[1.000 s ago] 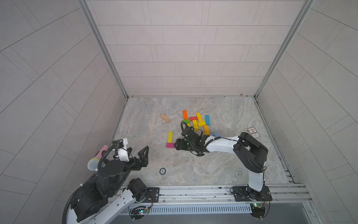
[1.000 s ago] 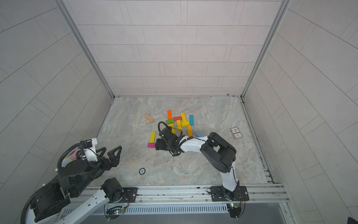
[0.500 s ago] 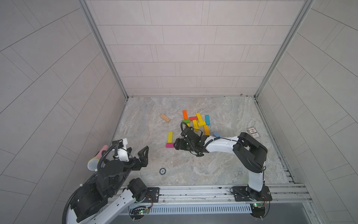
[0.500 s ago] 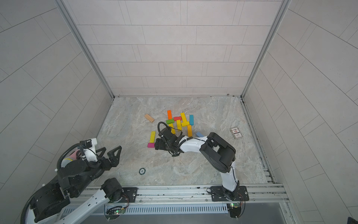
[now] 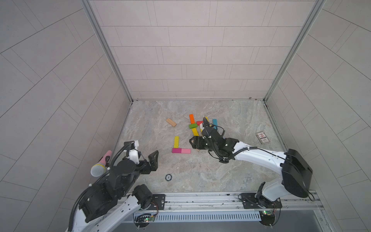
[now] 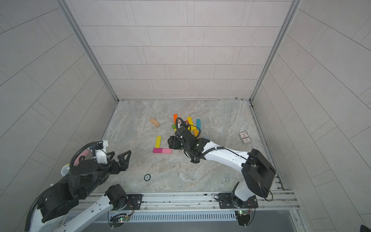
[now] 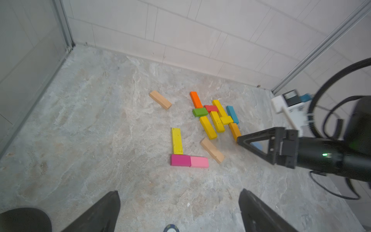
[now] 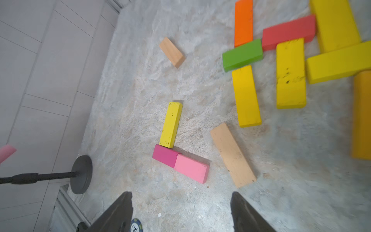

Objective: Assemble the letter h with building blocks
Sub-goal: Assemble the building block at the center of the board, then pick up the building block from the center of the board.

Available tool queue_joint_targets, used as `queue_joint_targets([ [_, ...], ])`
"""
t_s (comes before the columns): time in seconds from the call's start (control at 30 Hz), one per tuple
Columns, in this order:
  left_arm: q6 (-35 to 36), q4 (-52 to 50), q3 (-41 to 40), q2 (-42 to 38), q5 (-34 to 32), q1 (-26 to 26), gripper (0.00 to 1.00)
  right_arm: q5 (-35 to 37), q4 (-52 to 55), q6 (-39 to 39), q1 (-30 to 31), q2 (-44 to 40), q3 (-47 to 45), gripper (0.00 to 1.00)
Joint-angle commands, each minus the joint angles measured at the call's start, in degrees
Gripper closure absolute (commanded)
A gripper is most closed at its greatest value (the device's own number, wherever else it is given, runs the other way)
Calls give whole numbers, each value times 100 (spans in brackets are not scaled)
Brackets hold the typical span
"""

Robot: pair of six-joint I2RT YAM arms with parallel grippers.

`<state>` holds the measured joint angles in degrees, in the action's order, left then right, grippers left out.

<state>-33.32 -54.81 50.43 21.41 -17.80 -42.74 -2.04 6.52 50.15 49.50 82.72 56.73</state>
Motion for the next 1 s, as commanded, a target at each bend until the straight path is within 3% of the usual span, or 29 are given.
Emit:
queue_joint_targets([
  [0.0, -234, 594, -175, 715, 589, -7, 4, 227, 620, -408, 21, -396, -420, 23],
  [0.17, -601, 1545, -232, 1851, 532, 26, 7, 174, 824, -593, -1, -972, -944, 22],
  [0.27, -779, 1929, -43, 2919, 374, 193, 8, 84, 781, -658, -19, -1275, -1237, 21],
  [0.43, -1304, 2841, 27, 4589, 677, 1290, 17, -20, 713, -753, -36, -1691, -1629, 20],
  [0.57, -1502, 4006, 68, 5651, 578, 1727, 20, -22, 630, -759, -42, -1970, -1971, 19],
  [0.77, -1331, 4436, 1266, 7517, 368, 2104, 20, -123, 385, -782, -54, -2153, -2461, 16],
  [0.97, -1078, 3928, 2625, 8919, 168, 2319, 19, -99, 241, -900, -95, -2248, -2592, 15],
])
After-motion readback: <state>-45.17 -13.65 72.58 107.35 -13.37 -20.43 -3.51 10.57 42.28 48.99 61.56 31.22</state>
